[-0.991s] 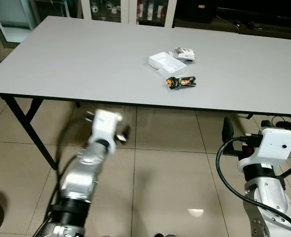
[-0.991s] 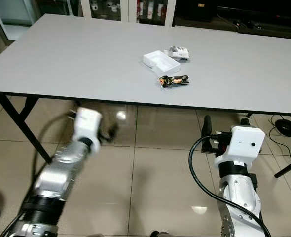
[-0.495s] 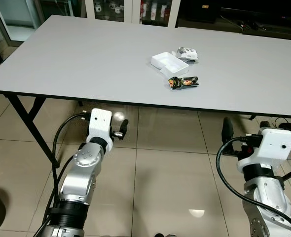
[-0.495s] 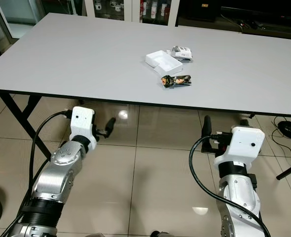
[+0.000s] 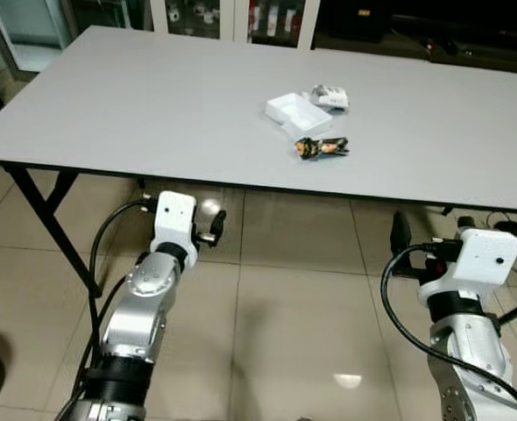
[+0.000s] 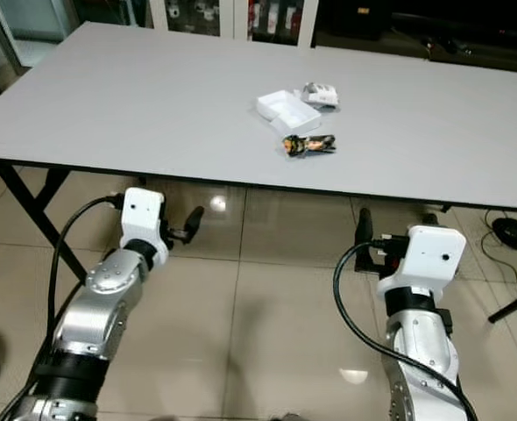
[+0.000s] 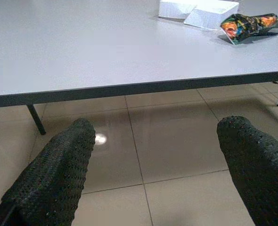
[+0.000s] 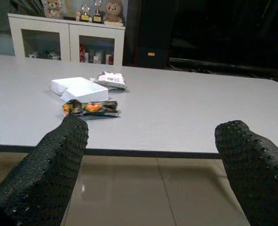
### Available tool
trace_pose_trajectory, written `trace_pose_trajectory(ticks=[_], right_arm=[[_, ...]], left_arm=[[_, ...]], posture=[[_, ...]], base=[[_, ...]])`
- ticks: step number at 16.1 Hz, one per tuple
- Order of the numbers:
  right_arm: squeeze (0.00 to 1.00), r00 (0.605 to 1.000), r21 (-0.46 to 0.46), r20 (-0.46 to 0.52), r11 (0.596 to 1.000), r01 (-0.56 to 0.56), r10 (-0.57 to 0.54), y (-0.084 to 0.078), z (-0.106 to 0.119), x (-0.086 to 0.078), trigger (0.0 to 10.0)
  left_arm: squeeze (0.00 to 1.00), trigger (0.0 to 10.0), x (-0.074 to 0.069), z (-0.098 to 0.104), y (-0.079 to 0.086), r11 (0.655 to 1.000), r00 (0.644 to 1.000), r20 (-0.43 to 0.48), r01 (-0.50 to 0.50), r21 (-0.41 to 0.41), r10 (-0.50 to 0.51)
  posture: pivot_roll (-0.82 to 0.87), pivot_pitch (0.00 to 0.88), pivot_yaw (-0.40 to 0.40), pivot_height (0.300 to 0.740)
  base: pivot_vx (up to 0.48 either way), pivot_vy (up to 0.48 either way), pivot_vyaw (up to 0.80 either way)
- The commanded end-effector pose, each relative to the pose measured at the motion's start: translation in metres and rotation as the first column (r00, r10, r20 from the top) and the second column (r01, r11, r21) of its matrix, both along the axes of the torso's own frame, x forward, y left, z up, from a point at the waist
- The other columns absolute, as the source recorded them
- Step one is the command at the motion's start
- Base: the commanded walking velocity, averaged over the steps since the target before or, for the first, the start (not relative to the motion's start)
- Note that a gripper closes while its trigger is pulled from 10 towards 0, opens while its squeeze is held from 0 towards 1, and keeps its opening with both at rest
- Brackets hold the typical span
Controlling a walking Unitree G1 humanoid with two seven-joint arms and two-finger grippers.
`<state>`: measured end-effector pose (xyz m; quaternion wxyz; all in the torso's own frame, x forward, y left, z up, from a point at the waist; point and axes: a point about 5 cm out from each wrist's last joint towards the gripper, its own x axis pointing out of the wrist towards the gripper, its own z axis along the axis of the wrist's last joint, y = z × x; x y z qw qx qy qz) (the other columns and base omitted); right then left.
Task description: Picking trash to rubbish bin
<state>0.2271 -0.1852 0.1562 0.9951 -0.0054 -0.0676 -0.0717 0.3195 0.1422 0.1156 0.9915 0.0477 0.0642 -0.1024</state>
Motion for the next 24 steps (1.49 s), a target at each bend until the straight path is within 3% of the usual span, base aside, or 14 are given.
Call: trace_pose_trajectory(ticks=[1,9,14,24], right_arm=[[0.00,1.000,-0.005,0.002,1.000,0.014,-0.014,-0.005,0.000,-0.001,10.0],[0.00,0.990,0.017,0.005,0.990,0.141,-0.141,-0.022,-0.001,-0.005,10.0],[0.00,0.989,0.050,-0.019,0.987,0.151,-0.150,-0.025,-0.004,-0.003,10.0],[0.00,0.997,0.043,-0.012,0.996,0.072,-0.072,-0.015,-0.003,-0.003,10.0]], left_arm=[[0.00,10.0,0.002,0.003,-0.009,0.999,0.999,0.010,0.035,-0.011,-0.035],[0.00,10.0,0.003,0.001,-0.011,0.999,0.999,0.007,0.048,-0.008,-0.048],[0.00,10.0,0.004,0.000,-0.014,0.998,0.998,0.006,0.057,-0.005,-0.057],[0.00,10.0,0.012,0.012,-0.023,0.996,0.998,0.026,0.057,-0.067,-0.055]], posture=[[0.18,0.078,-0.069,0.740],[0.17,0.073,-0.076,0.740],[0.17,0.072,-0.076,0.740],[0.16,0.081,-0.075,0.740]], base=[[0.000,-0.472,0.00],[0.000,-0.472,0.00],[0.000,-0.415,0.00],[0.027,0.000,0.00]])
